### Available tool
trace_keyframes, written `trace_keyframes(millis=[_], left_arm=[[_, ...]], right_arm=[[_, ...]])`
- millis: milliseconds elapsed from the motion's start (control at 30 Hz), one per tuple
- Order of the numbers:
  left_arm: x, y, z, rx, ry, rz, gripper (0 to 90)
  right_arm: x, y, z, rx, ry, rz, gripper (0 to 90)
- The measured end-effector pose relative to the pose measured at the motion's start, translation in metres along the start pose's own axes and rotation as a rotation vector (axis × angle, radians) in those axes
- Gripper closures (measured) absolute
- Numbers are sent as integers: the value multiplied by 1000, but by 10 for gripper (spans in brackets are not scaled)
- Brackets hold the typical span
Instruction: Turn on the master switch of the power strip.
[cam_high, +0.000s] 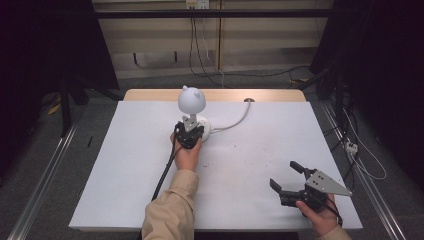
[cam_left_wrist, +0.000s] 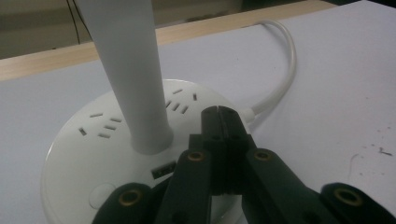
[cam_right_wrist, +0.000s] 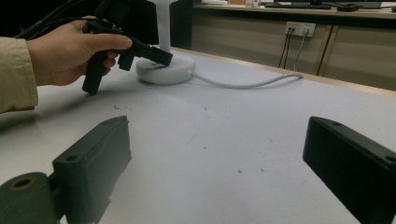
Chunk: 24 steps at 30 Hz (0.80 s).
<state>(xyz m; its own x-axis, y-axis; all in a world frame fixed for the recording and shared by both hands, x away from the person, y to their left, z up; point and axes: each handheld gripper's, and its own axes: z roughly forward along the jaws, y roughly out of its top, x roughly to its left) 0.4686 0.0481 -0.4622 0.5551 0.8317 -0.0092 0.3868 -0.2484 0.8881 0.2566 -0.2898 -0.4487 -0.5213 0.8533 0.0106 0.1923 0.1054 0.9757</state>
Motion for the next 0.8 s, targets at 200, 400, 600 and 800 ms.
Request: trace_keyframes(millis=[200, 400, 600, 800], left_arm=[[-4, 0, 1, -5, 10, 9, 900], [-4, 0, 2, 1, 15, 7, 900], [-4, -1, 2, 0, 13, -17, 900], [-5, -1, 3, 5, 24, -12, 900]], right_arm=[[2, 0, 0, -3, 4, 1, 71], [2, 0, 0, -2, 5, 1, 71], [2, 0, 0, -1, 5, 2, 71], [4, 0, 1, 0, 11, -6, 71]])
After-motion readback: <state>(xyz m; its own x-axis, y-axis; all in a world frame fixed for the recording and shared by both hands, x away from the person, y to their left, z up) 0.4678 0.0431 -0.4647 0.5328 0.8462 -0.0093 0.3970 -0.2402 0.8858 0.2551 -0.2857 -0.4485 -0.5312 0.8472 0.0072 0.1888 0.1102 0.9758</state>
